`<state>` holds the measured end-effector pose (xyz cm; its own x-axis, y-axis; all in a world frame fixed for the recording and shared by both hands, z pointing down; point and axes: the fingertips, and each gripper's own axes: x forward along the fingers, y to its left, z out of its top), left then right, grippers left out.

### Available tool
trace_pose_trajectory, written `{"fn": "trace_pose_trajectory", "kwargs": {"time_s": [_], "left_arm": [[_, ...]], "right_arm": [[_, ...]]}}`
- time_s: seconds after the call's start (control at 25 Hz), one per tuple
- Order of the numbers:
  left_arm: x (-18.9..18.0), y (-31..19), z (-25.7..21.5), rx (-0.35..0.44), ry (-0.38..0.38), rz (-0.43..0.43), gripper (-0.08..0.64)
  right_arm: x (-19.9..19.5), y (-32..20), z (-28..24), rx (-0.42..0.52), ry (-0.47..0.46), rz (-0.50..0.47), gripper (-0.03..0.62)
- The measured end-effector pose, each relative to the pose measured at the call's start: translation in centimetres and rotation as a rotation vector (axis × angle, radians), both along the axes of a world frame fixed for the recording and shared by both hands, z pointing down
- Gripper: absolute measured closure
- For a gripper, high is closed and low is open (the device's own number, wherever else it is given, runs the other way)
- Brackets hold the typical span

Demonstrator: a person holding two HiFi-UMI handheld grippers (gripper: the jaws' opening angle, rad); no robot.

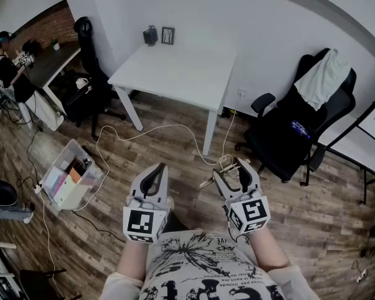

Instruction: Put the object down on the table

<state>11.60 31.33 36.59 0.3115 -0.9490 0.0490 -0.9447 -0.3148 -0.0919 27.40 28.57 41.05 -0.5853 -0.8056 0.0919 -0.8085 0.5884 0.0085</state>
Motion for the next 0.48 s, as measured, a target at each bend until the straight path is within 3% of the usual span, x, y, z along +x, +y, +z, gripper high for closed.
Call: {"fn": "trace_pose_trajectory", "kwargs": {"time_s": [0.48], "left_arm": [[-1.6,-0.4,0.5,-0.012,0.009,0.011,0.548]], "right_arm": [[-1.3,-0.6,0.9,-0.019,0.004,-0.002,0.313]]}}
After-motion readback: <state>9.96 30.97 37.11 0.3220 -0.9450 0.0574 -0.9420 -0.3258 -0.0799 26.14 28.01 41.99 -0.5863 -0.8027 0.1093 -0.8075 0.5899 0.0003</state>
